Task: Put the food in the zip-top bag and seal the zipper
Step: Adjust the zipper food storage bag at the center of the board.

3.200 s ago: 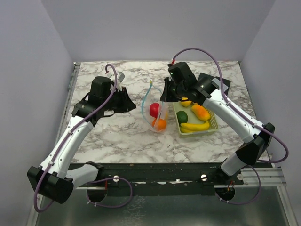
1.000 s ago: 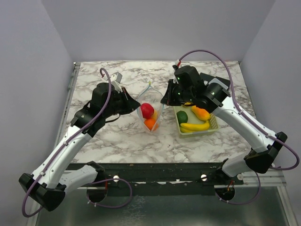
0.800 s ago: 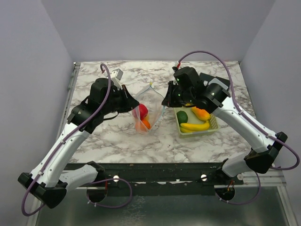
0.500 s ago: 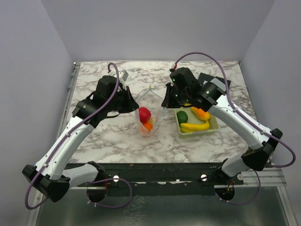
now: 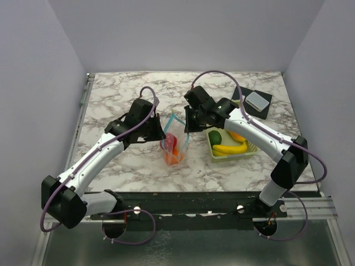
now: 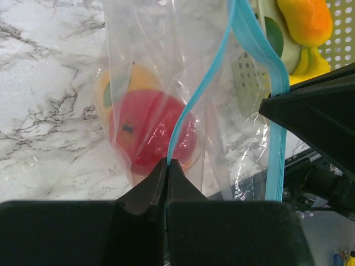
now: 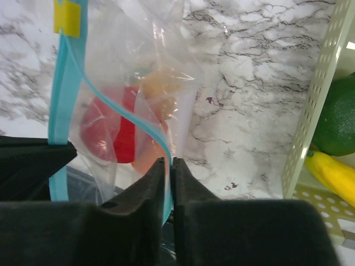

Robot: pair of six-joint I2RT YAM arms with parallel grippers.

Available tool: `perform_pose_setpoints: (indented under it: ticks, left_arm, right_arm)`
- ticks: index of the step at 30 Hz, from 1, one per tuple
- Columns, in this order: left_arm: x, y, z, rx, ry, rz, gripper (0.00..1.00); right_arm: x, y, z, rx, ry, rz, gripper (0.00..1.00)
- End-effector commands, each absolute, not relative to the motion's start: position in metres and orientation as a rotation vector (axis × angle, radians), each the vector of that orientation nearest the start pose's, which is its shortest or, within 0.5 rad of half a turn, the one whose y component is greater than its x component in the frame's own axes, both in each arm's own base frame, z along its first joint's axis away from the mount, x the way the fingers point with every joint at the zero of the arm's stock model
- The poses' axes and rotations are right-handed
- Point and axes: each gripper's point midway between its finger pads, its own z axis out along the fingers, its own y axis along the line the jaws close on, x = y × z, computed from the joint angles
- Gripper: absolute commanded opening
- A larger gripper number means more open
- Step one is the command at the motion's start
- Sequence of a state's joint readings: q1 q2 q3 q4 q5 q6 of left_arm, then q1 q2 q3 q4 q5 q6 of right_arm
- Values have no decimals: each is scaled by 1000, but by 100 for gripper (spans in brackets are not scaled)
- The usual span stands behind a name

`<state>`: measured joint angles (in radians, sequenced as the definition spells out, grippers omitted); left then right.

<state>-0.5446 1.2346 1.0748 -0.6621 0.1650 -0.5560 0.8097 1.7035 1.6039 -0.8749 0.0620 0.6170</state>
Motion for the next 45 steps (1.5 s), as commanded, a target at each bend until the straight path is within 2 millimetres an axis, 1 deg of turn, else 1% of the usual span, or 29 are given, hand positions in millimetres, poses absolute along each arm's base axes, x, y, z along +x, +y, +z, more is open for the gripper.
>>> perform_pose_setpoints:
  ticks: [1, 4, 7, 9, 13, 17, 18, 19, 20, 23, 24, 28, 32, 36, 39, 42, 43, 45]
  left_arm:
    - [262, -214, 214, 67, 2366, -734, 0]
    - [259, -214, 217, 48, 2359, -750, 0]
    - [258, -211, 221, 30, 2341, -755, 0]
    - [256, -210, 226, 17, 2327, -759, 0]
    - [253, -210, 227, 9, 2322, -777, 0]
    - [250, -210, 226, 7, 2327, -790, 0]
    - [249, -210, 226, 7, 2326, -793, 0]
    - [248, -210, 227, 6, 2323, -798, 0]
    - [248, -210, 230, 7, 2317, -803, 0]
    - [246, -211, 238, 11, 2298, -821, 0]
    - [245, -211, 241, 12, 2292, -828, 0]
    - [241, -211, 258, 31, 2273, -844, 0]
    - [238, -207, 279, 59, 2247, -835, 0]
    - [239, -201, 294, 74, 2226, -798, 0]
    - [241, -202, 294, 80, 2232, -794, 0]
    - [245, -204, 280, 78, 2254, -780, 0]
    - [248, -205, 273, 75, 2258, -777, 0]
    - [250, -206, 253, 65, 2282, -765, 0]
  right_arm:
    - [281, 314, 216, -190, 2494, 566, 23]
    - [276, 314, 223, -180, 2464, 596, 35]
    - [268, 315, 224, -173, 2450, 617, 41]
    - [262, 316, 223, -167, 2445, 617, 42]
    - [254, 322, 218, -144, 2442, 657, 42]
    - [252, 328, 214, -138, 2447, 665, 42]
    - [252, 330, 214, -137, 2445, 664, 41]
    - [253, 332, 214, -137, 2444, 661, 38]
    - [253, 333, 215, -138, 2444, 659, 31]
    - [255, 332, 224, -124, 2420, 639, 4]
    - [256, 331, 229, -118, 2408, 632, 1]
    - [253, 328, 254, -138, 2364, 623, 1]
    - [249, 323, 276, -139, 2339, 625, 1]
    - [249, 320, 288, -130, 2318, 633, 1]
    - [251, 318, 285, -127, 2322, 604, 1]
    - [253, 316, 272, -125, 2342, 566, 1]
    - [253, 315, 264, -124, 2351, 549, 1]
    - [256, 312, 239, -118, 2380, 502, 1]
